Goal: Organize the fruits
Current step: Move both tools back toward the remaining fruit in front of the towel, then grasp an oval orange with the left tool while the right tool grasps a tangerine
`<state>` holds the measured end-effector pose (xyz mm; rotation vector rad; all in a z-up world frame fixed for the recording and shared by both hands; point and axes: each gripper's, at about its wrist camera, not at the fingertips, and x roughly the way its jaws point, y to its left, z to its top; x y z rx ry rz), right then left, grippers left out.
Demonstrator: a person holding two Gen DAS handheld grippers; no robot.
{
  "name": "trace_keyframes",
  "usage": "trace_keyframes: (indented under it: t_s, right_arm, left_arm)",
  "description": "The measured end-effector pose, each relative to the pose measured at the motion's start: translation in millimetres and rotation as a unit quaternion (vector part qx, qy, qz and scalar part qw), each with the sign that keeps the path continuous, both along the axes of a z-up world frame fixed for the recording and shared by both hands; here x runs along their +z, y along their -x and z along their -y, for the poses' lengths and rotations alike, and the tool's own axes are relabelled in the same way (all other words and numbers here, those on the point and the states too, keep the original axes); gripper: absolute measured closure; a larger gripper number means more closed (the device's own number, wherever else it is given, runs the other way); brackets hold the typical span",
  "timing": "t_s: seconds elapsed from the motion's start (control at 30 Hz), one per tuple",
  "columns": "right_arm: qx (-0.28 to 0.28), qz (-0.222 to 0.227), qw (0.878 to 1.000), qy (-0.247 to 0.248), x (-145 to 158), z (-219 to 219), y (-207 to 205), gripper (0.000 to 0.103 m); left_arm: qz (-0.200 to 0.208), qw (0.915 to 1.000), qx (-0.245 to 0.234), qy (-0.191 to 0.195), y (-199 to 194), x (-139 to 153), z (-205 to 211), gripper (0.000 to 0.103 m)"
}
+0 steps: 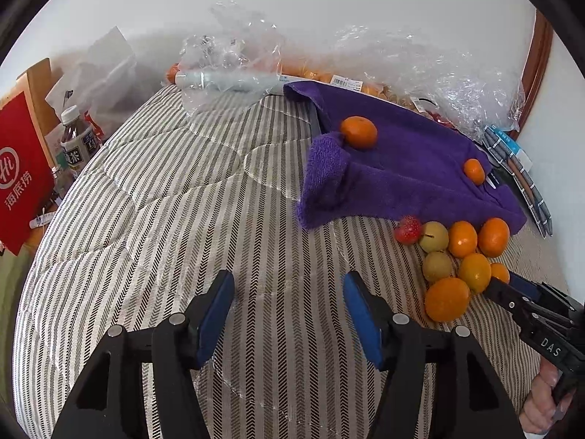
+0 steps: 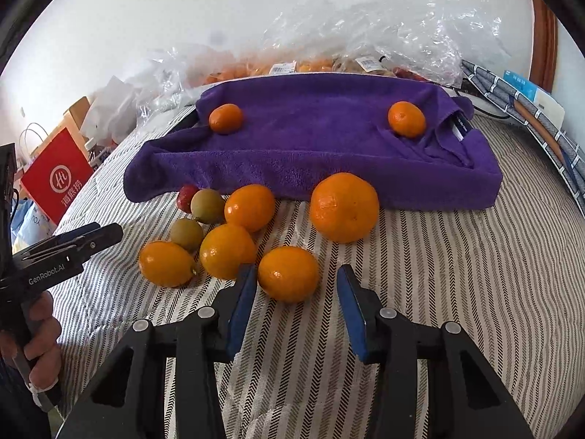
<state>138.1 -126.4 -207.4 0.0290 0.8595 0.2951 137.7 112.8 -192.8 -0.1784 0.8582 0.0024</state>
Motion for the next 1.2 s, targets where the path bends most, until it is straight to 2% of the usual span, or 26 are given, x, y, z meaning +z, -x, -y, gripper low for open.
trace_keyframes:
  t_s: [0.07,0.33,0.47,0.7,0.93,1.03,1.13,1.2]
  right_arm:
    - [-0.001,0.001,1.000,-0.001,-1,1,-2,0.068]
    - [-0.031,0.020,0.999,-0.001,2,22,7,0.069]
    - [-0.053,0.028,0.998,0.009,4,46,14,0.069]
    - [-0.088,0.028,0.996,0.007,4,89,23,0.069]
    - [-0.083,0.027,0.996,-0.002,1,99,25,0.069]
    - [-0.073,0.033,0.997,0.013,1,93,29,0.069]
    - [-0.065,0.033,0.997,0.017,0,90,29,0.069]
    - [-0.061,0.027,0.998,0.014,-1,90,27,0.069]
  left_arm:
    - [-0.001,1.0000,-0.003,-0.003,-1,0,2,0.038]
    - [0.005,0.9998,-0.013,0.016,3,1,1,0.039]
    - [0.016,0.9988,-0.047,0.004,9,6,19,0.039]
    - [0.018,0.9939,-0.099,0.045,8,15,54,0.039]
    - [0.004,0.9926,-0.119,0.022,1,8,83,0.039]
    - [-0.002,0.9929,-0.118,0.016,0,4,91,0.048]
    - [0.001,0.9916,-0.129,0.013,0,4,96,0.066]
    - [0.003,0.9923,-0.124,0.008,1,4,96,0.066]
